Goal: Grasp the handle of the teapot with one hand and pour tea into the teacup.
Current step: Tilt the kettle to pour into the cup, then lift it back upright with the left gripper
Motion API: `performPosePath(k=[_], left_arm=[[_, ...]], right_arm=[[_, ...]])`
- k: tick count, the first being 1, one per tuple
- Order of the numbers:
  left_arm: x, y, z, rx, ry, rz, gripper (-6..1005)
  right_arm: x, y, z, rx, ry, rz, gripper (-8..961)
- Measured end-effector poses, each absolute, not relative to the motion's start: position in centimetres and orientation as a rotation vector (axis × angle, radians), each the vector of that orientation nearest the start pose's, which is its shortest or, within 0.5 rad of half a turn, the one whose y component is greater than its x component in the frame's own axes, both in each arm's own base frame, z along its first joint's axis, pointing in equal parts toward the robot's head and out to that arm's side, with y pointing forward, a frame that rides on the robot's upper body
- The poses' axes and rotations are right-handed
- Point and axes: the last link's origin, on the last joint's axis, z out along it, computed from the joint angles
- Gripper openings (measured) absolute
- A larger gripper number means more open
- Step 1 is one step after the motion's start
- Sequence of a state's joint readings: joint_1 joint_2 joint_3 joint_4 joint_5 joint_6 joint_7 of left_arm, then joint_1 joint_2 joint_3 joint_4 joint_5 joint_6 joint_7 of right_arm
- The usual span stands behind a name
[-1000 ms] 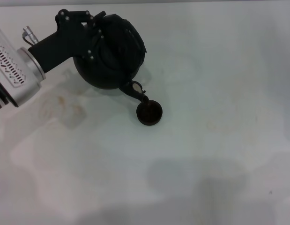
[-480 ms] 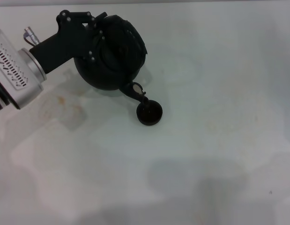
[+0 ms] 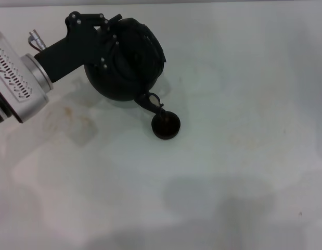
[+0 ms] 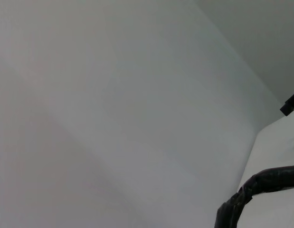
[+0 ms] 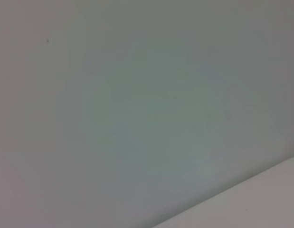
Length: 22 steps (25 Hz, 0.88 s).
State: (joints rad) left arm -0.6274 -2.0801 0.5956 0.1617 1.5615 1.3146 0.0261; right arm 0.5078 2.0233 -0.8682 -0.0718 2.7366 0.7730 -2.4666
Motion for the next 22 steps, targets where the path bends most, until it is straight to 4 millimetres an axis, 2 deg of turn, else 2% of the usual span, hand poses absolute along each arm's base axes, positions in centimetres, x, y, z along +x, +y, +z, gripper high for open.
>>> performPosePath(k=[22], left_arm=[[-25.38, 35.41, -4.29, -2.163, 0.491, -0.500, 103]], right_arm=[[40.36, 35.32, 3.39, -1.263, 1.133, 0.684, 826]])
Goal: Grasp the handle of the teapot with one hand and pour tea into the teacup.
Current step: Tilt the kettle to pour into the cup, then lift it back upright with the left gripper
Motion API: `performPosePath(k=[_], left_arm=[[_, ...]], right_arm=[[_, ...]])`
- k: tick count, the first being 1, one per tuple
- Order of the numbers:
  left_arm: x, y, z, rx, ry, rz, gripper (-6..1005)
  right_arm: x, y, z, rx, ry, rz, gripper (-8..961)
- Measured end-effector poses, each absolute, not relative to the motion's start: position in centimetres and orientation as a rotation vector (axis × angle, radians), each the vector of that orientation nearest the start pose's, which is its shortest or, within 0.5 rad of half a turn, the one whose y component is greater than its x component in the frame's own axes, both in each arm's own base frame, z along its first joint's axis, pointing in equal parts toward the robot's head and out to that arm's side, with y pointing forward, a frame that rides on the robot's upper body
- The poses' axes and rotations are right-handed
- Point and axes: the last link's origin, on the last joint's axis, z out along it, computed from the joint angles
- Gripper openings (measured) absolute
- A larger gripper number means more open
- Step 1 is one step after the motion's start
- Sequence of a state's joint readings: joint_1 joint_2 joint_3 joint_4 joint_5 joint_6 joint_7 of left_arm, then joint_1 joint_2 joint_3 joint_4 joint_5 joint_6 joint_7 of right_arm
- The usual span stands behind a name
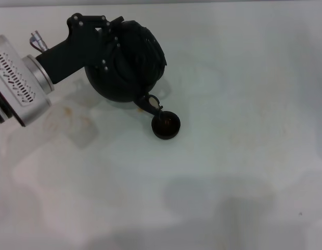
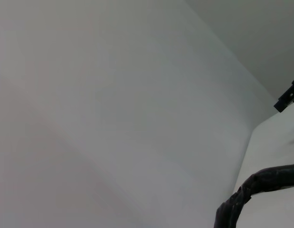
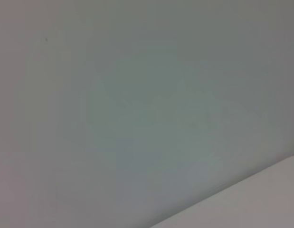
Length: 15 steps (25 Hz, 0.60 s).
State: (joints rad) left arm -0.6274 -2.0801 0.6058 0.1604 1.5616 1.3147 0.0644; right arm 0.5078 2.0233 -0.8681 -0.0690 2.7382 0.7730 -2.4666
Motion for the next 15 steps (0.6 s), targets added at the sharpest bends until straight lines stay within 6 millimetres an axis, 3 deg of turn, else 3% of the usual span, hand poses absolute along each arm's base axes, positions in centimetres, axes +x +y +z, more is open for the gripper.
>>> performPosePath(k=[15], left_arm=[[-25.33, 35.47, -4.27, -2.160, 0.490, -0.501, 103]], right_arm=[[40.36, 35.32, 3.39, -1.263, 1.133, 0.684, 826]])
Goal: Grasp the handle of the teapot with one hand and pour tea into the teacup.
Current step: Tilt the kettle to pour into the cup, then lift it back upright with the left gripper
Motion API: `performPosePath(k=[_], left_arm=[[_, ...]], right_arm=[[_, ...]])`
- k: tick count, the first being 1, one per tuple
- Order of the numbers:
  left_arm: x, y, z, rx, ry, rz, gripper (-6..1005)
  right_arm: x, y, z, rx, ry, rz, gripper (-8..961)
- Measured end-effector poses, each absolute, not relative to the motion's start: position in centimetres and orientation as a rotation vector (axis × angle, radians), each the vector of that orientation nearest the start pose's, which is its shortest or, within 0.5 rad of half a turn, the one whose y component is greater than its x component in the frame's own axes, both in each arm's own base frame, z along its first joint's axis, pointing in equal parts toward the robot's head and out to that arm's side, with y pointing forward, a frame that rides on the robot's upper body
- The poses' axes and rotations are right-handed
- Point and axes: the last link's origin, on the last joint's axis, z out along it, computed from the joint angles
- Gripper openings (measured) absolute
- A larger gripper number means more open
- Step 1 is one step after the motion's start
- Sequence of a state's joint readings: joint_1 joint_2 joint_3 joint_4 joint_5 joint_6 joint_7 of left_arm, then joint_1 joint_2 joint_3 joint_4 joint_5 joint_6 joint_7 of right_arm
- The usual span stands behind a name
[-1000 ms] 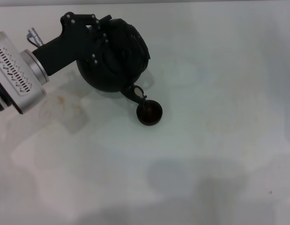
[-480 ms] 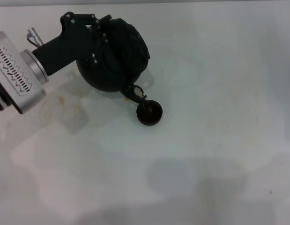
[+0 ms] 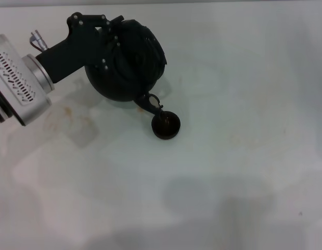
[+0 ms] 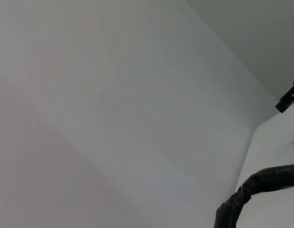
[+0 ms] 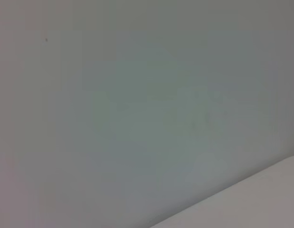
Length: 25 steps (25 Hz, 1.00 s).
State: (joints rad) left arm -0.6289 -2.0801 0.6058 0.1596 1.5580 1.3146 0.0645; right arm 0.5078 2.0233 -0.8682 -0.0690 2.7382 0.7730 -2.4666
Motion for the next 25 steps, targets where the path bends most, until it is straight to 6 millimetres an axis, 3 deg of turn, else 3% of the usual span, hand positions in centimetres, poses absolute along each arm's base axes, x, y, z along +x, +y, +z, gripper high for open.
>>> performPosePath(k=[20, 25], left_arm=[[-25.42, 35.02, -4.18, -2.162, 0.404, -0.565, 102], [-25.87, 34.94, -3.78, -2.105, 0.305, -0.594, 102]], right_arm=[[40.42, 35.23, 3.28, -1.262, 1.139, 0.683, 825], [40.47, 35.13, 3.16, -1.263, 1.144, 0.681, 825]])
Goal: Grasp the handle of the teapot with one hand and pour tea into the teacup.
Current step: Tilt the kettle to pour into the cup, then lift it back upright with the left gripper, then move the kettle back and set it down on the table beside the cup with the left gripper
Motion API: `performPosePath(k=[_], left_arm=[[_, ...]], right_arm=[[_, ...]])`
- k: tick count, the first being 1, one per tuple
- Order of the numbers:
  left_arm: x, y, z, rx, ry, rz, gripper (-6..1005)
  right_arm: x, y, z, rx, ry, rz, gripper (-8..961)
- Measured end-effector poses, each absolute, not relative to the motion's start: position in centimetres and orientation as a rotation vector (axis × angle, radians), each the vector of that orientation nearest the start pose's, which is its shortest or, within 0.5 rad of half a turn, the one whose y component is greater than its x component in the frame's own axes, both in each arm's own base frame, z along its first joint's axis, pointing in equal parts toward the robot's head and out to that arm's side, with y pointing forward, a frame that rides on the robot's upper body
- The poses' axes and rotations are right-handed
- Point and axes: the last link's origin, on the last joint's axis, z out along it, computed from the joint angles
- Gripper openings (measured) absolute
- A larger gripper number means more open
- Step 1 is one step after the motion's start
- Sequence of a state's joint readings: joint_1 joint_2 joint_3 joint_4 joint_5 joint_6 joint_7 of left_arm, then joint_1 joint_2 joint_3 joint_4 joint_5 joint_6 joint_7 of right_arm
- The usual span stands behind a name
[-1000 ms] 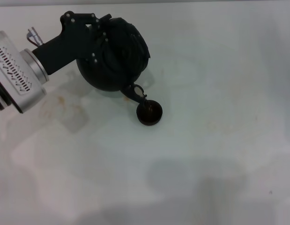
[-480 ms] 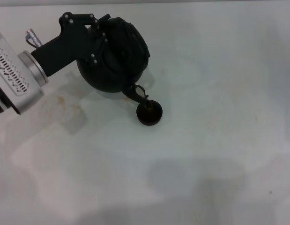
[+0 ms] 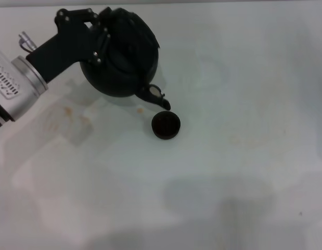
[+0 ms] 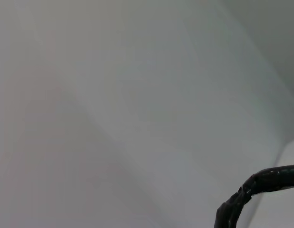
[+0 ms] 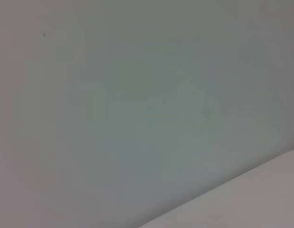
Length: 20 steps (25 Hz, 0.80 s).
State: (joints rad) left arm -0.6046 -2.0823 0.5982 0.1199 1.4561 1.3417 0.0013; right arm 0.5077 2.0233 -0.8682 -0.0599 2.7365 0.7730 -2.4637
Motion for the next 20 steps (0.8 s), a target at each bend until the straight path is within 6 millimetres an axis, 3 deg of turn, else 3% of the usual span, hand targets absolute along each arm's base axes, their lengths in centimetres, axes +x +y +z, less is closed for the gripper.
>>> performPosePath(k=[10, 20], left_arm=[[-26.9, 33.8, -2.8, -1.960, 0.093, -0.704, 103], [-31.1, 32.0, -0.5, -1.679, -0.346, -0.814, 104]], right_arm=[[40.6, 35.0, 3.0, -1.262, 1.150, 0.677, 825], [40.8, 34.9, 3.3, -1.255, 1.148, 0.675, 825]])
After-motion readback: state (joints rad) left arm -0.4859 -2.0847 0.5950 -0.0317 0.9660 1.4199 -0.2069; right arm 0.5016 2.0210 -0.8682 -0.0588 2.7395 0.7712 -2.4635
